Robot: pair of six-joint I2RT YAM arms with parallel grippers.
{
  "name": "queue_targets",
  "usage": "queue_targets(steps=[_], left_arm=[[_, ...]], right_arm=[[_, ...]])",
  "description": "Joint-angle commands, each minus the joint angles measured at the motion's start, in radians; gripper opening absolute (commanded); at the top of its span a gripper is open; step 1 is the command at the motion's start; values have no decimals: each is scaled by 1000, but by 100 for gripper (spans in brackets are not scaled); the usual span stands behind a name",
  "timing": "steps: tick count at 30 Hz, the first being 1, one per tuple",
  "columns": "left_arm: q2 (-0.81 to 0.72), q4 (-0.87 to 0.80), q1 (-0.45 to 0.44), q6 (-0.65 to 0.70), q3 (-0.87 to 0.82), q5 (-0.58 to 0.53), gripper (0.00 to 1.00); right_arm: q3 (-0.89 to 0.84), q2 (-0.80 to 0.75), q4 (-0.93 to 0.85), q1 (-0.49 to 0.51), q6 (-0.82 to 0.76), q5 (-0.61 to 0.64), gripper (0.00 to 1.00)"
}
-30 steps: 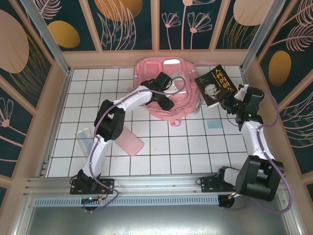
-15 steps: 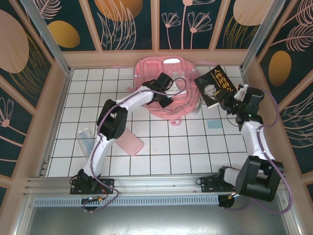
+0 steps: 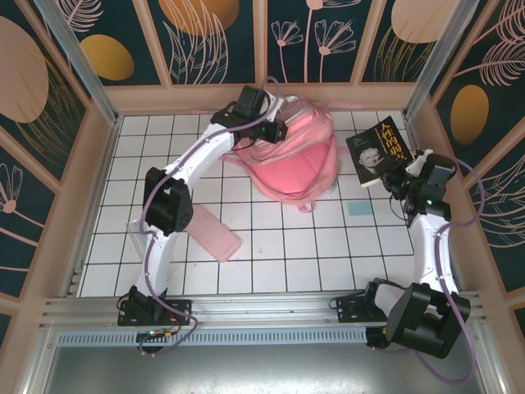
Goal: Pack books, pencil case, and school supplies into a backpack
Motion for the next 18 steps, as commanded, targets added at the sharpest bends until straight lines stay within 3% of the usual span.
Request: queue_targets(steps=[1, 5, 9, 14, 18], left_arm=[[-68, 175, 20, -255, 43, 135, 0], [-61, 236, 20, -330, 81, 178, 0], [-62, 263, 20, -356, 77, 193, 0], [-119, 400, 18, -445, -73, 257, 0], [-171, 444, 15, -453, -156, 252, 0]], right_arm=[[-27, -42, 98, 6, 20, -69, 0], [-121, -44, 254, 87, 143, -128, 0], [-146, 20, 382, 263, 191, -76, 0], [-129, 234, 666, 379, 281, -52, 0], [13, 493, 823, 449, 283, -72, 0]])
